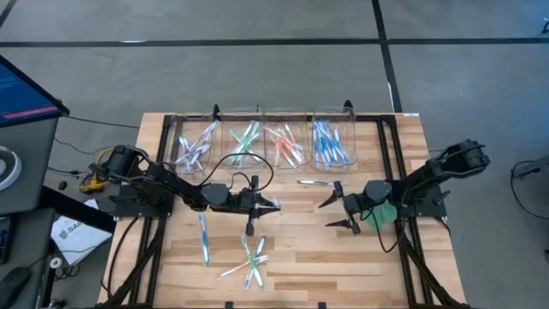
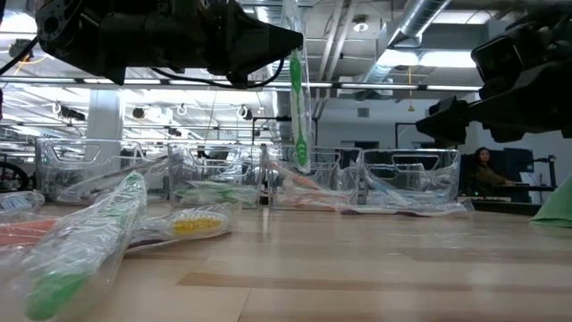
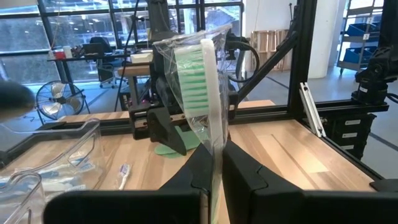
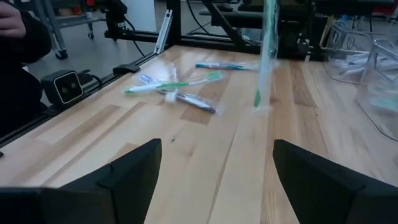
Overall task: Pick & Place Toothbrushes
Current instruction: Put the green toothbrush into the middle left transparent bin
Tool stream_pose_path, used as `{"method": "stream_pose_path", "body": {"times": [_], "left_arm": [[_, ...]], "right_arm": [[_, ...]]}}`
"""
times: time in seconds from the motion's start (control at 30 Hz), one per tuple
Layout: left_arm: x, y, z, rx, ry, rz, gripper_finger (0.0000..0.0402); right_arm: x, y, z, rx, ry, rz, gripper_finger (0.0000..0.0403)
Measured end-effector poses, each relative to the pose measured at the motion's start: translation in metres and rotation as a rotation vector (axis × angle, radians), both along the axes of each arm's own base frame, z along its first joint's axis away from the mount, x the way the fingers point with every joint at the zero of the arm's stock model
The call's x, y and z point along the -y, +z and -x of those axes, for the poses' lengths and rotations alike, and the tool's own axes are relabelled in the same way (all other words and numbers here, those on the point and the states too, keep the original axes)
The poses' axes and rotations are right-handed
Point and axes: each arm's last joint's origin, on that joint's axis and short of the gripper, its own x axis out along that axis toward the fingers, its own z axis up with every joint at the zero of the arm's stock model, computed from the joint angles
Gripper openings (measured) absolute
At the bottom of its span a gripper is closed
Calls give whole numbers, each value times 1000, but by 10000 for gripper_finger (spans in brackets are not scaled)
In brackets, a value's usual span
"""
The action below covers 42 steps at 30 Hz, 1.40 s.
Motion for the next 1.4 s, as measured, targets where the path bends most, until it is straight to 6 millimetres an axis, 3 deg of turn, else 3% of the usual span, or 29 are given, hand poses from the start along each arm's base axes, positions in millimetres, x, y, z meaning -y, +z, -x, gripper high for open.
{"method": "stream_pose_path", "body": {"times": [0.83, 1.0, 1.23, 1.4], "left_arm": [[-3, -2, 1, -42, 93, -4, 8], [-8, 16, 11, -90, 194, -6, 8], [-18, 53, 41, -137, 309, 24, 8], [-22, 60, 49, -139, 386, 17, 8]], "right_arm": [[3, -2, -2, 2, -23, -11, 303], [3, -3, -2, -4, -23, -10, 303], [3, -3, -2, -2, -22, -3, 303], [3, -3, -2, -2, -22, -2, 303]]}}
